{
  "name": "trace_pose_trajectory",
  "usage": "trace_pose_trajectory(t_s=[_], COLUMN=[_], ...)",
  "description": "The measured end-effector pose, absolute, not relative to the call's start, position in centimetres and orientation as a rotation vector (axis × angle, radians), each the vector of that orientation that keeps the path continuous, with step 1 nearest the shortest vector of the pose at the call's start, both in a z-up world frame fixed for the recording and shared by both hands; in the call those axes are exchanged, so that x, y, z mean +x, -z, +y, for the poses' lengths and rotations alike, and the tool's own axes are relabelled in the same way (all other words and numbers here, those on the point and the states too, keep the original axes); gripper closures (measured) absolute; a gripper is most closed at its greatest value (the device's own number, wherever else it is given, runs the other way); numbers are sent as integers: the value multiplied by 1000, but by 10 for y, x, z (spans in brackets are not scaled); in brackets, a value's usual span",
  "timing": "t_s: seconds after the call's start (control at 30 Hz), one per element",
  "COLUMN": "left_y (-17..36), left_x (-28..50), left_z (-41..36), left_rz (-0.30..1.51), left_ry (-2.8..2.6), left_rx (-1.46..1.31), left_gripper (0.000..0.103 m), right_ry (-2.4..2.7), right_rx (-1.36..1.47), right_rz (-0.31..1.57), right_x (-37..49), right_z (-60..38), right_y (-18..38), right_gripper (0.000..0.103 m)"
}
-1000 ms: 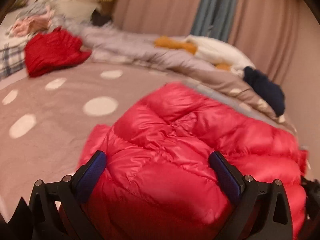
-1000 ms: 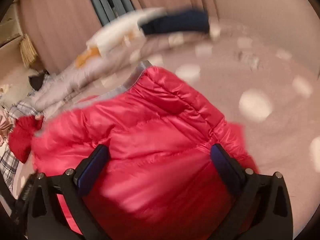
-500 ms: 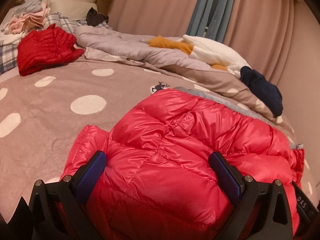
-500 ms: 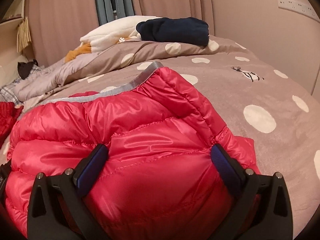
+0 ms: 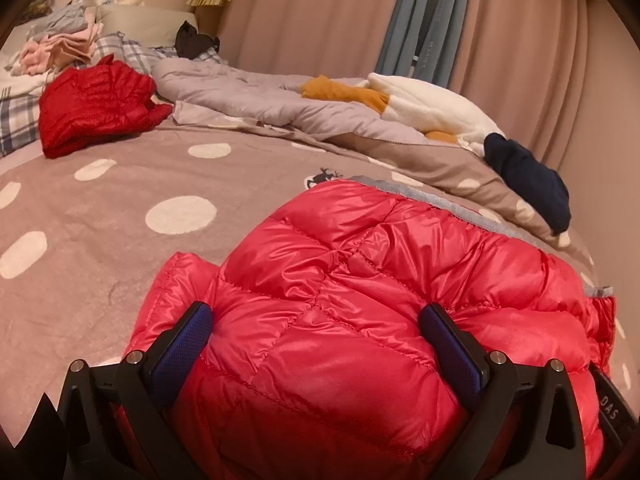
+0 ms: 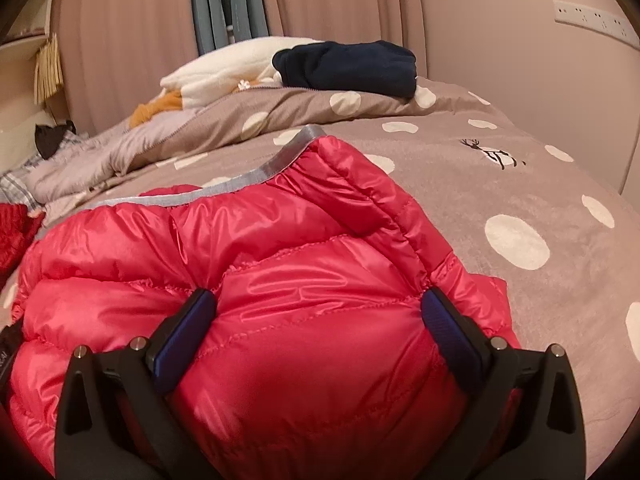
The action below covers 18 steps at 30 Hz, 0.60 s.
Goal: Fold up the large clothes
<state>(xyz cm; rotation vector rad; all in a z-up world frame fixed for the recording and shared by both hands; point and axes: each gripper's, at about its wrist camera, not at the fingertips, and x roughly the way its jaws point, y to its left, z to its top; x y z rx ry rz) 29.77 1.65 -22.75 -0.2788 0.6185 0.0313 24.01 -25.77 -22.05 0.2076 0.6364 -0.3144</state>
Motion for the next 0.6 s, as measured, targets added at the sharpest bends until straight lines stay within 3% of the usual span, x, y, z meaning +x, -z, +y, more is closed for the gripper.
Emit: trace_pose_trajectory(t_s=[0.6], left_y=[214], left_x=[271], left_z=[22], left_rz=[630], left_ry=[-102], left_rx=[-307], left_gripper=[1], right_ry=[292], right_rx=[230], right_rz=[619], right_x=[233], right_z=[-258], right_y=[217], right_gripper=[0])
